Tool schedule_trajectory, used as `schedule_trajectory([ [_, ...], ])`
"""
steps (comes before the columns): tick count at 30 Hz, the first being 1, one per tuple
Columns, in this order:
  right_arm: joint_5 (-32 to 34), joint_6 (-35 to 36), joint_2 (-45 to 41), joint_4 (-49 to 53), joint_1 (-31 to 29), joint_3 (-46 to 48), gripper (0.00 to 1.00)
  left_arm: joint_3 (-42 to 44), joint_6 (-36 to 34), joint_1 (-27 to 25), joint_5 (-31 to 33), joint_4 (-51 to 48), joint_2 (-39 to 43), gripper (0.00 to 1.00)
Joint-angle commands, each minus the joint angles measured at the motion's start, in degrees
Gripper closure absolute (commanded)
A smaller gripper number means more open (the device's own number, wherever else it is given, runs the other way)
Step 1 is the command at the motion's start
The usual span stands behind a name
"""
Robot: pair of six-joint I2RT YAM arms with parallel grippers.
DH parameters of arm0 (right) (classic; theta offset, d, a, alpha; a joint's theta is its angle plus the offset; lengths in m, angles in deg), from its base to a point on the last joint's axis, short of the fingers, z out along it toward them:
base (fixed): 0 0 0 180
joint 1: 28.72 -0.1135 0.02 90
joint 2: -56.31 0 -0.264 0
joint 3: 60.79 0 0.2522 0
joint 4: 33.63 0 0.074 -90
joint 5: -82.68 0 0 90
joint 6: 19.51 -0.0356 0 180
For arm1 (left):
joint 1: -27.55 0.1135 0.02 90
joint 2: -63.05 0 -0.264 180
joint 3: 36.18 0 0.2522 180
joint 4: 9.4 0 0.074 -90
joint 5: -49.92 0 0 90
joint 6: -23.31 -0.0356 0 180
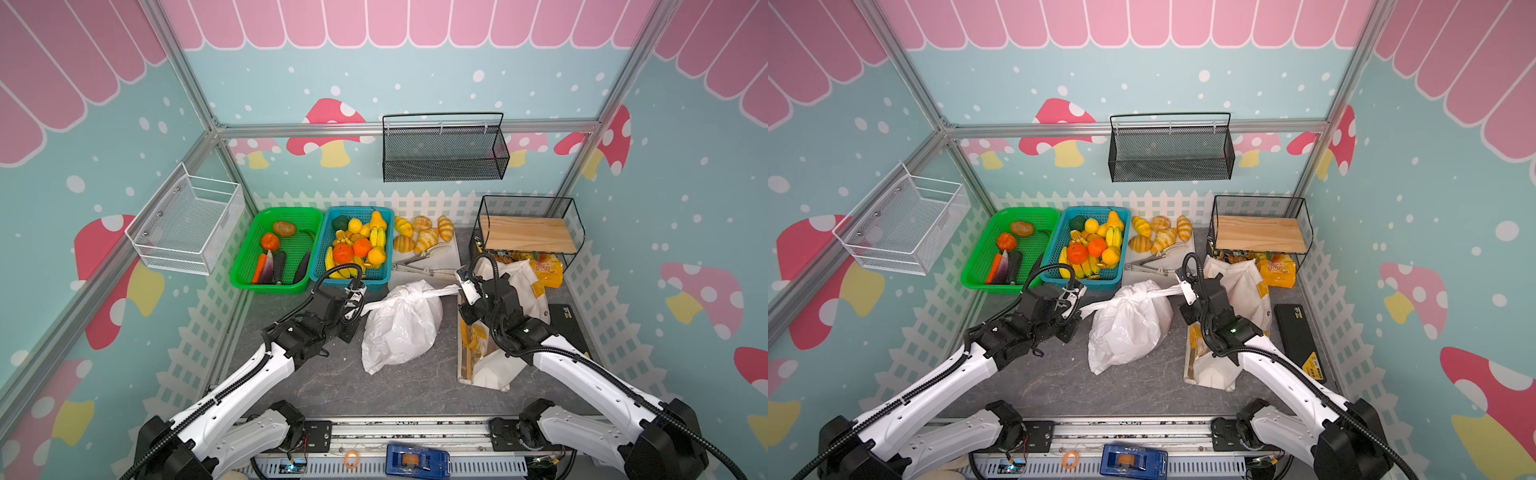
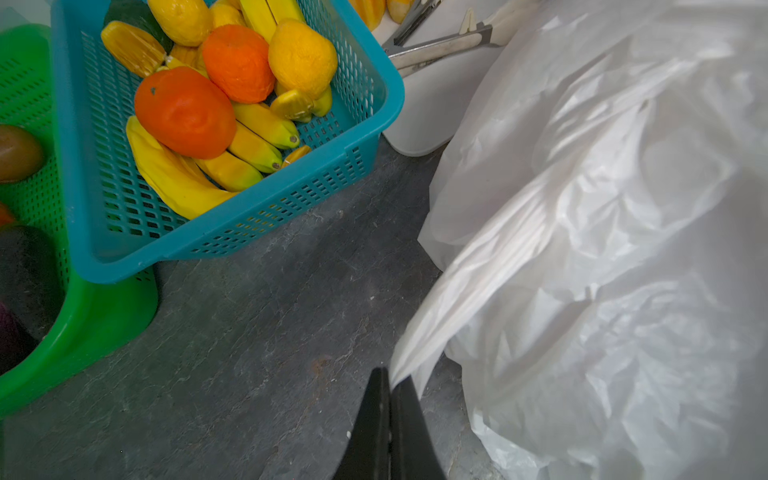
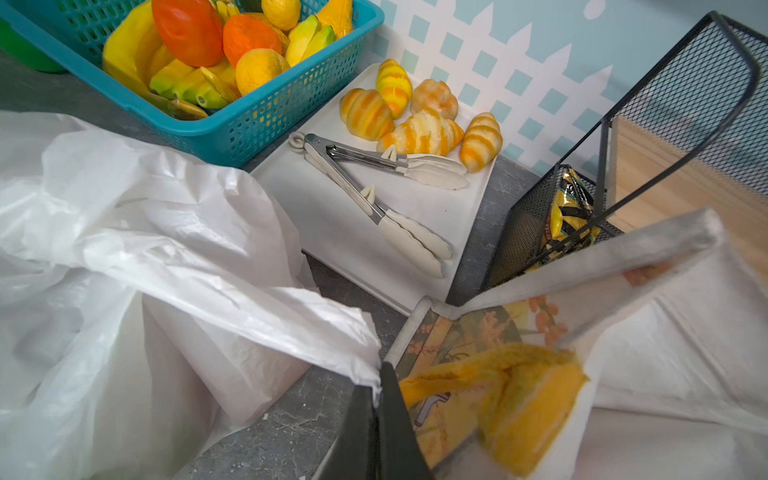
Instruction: Place the mixed food into the grocery bags and tie them
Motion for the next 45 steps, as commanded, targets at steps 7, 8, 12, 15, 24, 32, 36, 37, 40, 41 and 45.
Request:
schedule_trajectory([
  [7, -2.69, 4.66, -6.71, -2.92, -0.64, -0.94, 0.74, 0.12, 4.49, 2.20, -10.09, 0.27, 5.42, 0.58],
  [8, -3.71, 4.37, -6.55, -2.00, -0.99, -2.35, 0.70, 0.03, 5.27, 2.17, -11.39, 0.79, 6.28, 0.51],
  [12, -4.14, 3.09, -3.42, 2.36, -5.22, -8.24, 0.38, 0.14, 8.29, 3.28, -11.44, 2.76, 11.02, 0.31],
  [15, -7.05, 0.23, 0.51, 3.97, -9.18, -11.72, 0.25, 0.88, 11.53, 4.68, -11.59, 5.51, 13.99, 0.21],
  [24, -18.36, 5.40, 14.41, 6.89, -11.43, -17.74, 0.01, 0.84, 13.87, 5.69, -11.30, 7.28, 14.73, 0.19],
  [32, -24.98, 10.14, 25.32, 10.38, -11.40, -19.11, 0.04, 1.51, 13.43, 5.69, -12.04, 7.26, 15.05, 0.20],
  [36, -25.28, 10.84, 28.88, 8.36, -11.47, -18.91, 0.15, 1.60, 13.62, 5.69, -13.01, 7.30, 14.71, 0.20],
  [37, -26.09, 11.03, 29.49, 7.59, -11.52, -19.07, 0.17, 1.60, 13.60, 5.69, -13.28, 7.28, 14.63, 0.20],
  [40, -26.86, 11.75, 31.28, 5.60, -11.56, -20.32, 0.27, 1.68, 13.61, 5.69, -13.30, 7.14, 14.75, 0.20],
  [41, -26.50, 12.23, 31.92, 5.19, -11.56, -20.93, 0.33, 1.71, 13.61, 5.69, -13.13, 7.12, 14.92, 0.20],
  [45, -23.42, 14.09, 33.73, 3.65, -11.57, -21.68, 0.53, 2.17, 13.52, 5.69, -11.86, 7.01, 15.90, 0.20],
])
